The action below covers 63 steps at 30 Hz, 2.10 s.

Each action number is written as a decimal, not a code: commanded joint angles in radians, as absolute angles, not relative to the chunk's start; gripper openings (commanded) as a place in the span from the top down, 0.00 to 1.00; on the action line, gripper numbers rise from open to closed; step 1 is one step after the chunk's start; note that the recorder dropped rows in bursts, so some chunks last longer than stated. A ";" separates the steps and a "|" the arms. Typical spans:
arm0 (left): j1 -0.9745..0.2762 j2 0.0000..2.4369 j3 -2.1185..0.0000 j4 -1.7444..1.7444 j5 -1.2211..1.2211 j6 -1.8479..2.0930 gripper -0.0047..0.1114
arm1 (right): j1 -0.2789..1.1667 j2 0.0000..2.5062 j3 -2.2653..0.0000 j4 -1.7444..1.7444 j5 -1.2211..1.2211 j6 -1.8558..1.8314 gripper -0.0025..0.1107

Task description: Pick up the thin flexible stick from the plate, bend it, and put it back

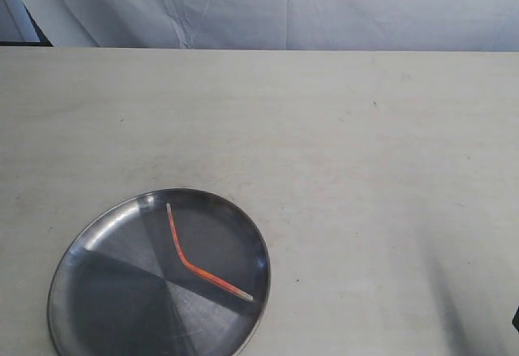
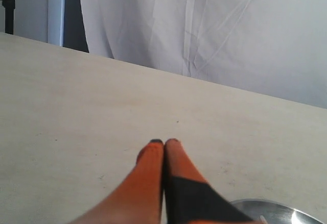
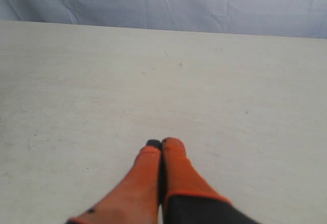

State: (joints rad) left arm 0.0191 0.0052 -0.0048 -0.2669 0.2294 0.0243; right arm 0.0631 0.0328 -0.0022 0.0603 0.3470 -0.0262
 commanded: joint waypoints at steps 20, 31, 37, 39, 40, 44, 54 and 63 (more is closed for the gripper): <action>0.020 0.000 0.000 -0.240 0.234 0.025 0.96 | 0.060 0.026 0.000 0.062 0.333 -0.025 0.98; 0.020 0.000 0.000 -0.240 0.234 0.025 0.96 | 0.060 0.026 0.000 0.062 0.333 -0.025 0.98; 0.020 0.000 0.000 -0.240 0.234 0.025 0.96 | 0.060 0.026 0.000 0.062 0.333 -0.025 0.98; 0.020 0.000 0.000 -0.240 0.234 0.025 0.96 | 0.060 0.026 0.000 0.062 0.333 -0.025 0.98; 0.020 0.000 0.000 -0.240 0.234 0.025 0.96 | 0.060 0.026 0.000 0.062 0.333 -0.025 0.98; 0.020 0.000 0.000 -0.240 0.234 0.025 0.96 | 0.060 0.026 0.000 0.062 0.333 -0.025 0.98; 0.020 0.000 0.000 -0.240 0.234 0.025 0.96 | 0.060 0.026 0.000 0.062 0.333 -0.025 0.98; 0.020 0.000 0.000 -0.240 0.234 0.025 0.96 | 0.060 0.026 0.000 0.062 0.333 -0.025 0.98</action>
